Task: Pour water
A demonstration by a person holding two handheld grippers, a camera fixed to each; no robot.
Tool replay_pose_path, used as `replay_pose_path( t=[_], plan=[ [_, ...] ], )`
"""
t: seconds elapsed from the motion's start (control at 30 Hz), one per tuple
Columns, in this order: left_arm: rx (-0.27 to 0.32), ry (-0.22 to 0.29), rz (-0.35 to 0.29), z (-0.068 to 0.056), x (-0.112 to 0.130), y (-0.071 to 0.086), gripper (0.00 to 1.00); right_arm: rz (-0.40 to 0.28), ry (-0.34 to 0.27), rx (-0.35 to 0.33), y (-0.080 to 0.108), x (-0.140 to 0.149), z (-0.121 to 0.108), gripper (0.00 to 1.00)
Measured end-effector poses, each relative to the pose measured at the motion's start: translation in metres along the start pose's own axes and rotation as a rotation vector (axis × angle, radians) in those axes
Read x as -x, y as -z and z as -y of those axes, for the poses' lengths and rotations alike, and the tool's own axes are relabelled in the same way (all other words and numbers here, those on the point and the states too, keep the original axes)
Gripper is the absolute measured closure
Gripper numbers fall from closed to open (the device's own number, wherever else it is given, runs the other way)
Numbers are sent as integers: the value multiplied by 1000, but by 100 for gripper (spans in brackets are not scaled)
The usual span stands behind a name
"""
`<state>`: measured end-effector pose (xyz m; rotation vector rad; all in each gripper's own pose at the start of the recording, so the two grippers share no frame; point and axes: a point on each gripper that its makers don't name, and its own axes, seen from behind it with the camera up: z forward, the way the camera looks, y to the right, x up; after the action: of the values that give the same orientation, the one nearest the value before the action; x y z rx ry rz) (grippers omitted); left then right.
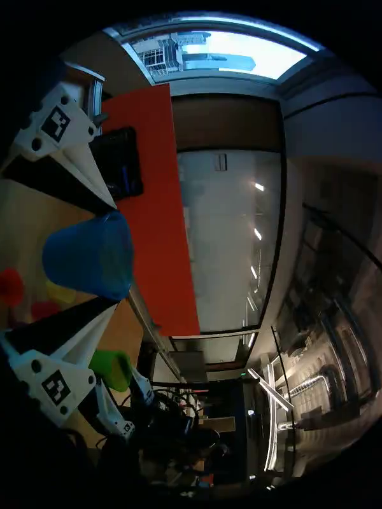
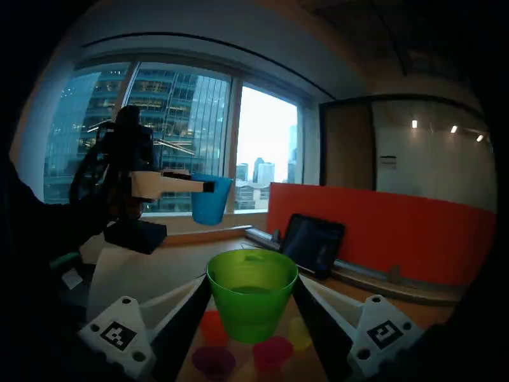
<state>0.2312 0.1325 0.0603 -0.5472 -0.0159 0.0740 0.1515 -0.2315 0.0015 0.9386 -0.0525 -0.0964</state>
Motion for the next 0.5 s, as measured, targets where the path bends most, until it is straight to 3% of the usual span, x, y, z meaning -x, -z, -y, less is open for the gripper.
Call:
replay_pose_path(
  t=[0.5],
  plan=[
    [0,6,79,6,64,18,11,45,-4,59,21,9,-27,10]
  ],
)
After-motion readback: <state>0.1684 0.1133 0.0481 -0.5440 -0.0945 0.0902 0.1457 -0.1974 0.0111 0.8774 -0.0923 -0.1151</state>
